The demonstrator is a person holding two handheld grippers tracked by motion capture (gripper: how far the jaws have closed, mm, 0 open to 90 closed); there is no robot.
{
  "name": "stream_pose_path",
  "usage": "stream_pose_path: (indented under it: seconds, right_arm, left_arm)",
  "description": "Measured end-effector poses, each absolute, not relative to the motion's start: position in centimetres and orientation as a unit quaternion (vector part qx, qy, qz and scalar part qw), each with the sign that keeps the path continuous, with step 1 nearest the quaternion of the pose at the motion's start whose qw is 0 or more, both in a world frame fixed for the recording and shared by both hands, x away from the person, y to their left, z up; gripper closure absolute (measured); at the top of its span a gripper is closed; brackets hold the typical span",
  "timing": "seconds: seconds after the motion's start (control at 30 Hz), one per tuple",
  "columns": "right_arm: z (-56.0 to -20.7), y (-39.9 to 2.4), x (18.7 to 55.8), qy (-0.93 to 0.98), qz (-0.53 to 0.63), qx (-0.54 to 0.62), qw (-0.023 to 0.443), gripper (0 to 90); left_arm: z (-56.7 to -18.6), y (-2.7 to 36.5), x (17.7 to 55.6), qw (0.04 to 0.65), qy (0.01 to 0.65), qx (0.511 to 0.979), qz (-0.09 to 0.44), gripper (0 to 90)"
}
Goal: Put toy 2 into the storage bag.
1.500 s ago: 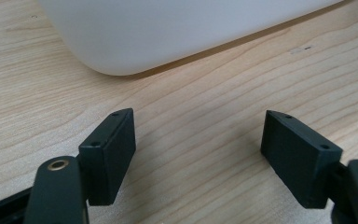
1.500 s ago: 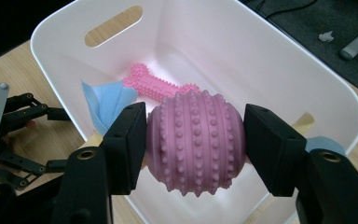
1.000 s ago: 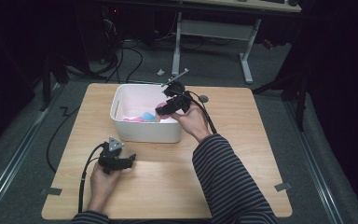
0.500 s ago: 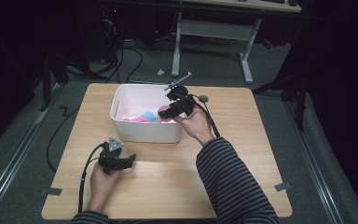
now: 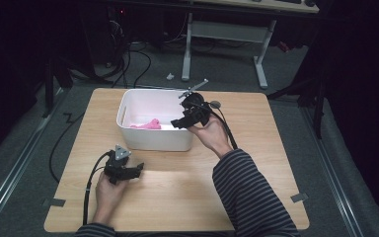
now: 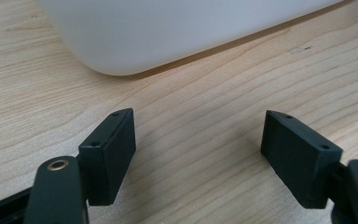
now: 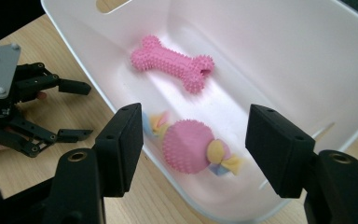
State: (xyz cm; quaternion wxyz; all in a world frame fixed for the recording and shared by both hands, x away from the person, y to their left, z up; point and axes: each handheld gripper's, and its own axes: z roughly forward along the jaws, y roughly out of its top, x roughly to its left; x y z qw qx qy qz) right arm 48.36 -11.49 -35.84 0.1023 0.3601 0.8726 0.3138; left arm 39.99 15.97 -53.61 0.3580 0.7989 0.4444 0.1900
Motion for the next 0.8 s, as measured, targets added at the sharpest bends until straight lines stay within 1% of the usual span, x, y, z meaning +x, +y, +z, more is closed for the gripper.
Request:
stream_pose_path:
  seconds: [0.13,0.3,0.47,0.8]
  right_arm:
    - [-35.3,-12.7,47.2,0.868,0.329,0.354,0.113,37.5]
    - [-35.2,-15.3,45.3,0.857,0.347,0.360,0.126,38.5]
    - [-35.6,-17.9,43.4,0.848,0.356,0.368,0.135,39.1]
    - [-36.5,-22.1,40.8,0.832,0.371,0.386,0.146,38.6]
  left_arm:
    - [-53.6,16.0,40.0,0.358,0.445,0.799,0.190,26.2]
    - [-53.6,16.0,40.0,0.358,0.444,0.799,0.190,26.2]
    - [-53.6,16.0,40.0,0.358,0.444,0.799,0.190,26.2]
    - [-53.6,16.0,40.0,0.358,0.444,0.799,0.190,26.3]
